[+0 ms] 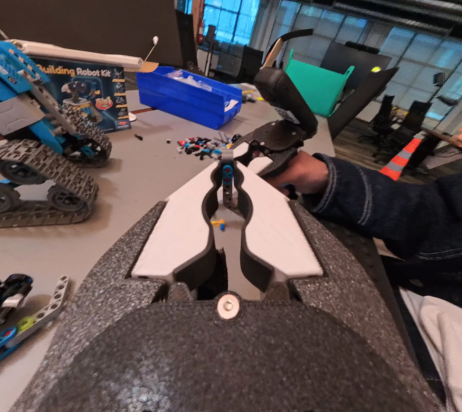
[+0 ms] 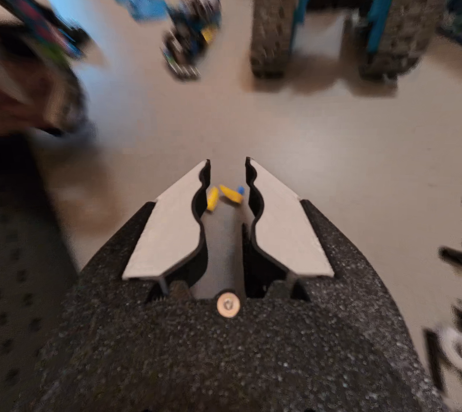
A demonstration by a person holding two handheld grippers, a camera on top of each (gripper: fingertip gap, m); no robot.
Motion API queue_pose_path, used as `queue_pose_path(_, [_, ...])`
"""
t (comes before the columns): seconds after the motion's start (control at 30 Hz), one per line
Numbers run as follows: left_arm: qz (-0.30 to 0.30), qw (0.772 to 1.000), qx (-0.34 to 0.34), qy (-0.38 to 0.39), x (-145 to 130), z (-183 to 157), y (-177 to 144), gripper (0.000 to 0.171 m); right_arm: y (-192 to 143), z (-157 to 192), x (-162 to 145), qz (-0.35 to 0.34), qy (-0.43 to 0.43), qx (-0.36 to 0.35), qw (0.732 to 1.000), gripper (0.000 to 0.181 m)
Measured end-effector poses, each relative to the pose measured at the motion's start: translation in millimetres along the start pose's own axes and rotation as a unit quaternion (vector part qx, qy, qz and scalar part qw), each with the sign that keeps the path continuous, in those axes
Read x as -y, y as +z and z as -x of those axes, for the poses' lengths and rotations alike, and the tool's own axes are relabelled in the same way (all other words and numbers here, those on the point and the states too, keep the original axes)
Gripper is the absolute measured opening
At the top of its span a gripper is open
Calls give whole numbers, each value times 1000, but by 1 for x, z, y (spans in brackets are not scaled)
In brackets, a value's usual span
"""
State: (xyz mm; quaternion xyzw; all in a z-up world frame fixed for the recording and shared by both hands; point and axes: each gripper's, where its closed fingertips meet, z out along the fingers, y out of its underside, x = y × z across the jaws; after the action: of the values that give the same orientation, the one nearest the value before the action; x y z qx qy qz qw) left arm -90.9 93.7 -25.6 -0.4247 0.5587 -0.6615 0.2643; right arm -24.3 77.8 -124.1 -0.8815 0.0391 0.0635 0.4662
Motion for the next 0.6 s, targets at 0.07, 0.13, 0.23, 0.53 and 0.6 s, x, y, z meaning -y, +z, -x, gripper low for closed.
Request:
queue_pose_path(0.07, [-33, 996, -48, -61, 9, -6, -4, 6, -18, 25, 37, -110, 47, 99, 988, 26])
queue_pose_path(0.13, [-94, 974, -115, -172, 27, -7, -13, 6, -42, 59, 65, -191, 103, 238, 947, 27])
queue_pose_path(0.23, [-148, 937, -166, -269, 40, 1, -23, 6, -47, 95, 79, -200, 167, 361, 895, 42])
queue_pose_path(0.53, [-101, 952, -147, -249, 26, -7, -8, 32, -32, 114, 75, -165, 167, 388, 891, 5])
queue_pose_path(0.6, [-132, 945, -141, -263, 34, 3, -17, 38, -29, 109, 73, -159, 192, 388, 887, 5])
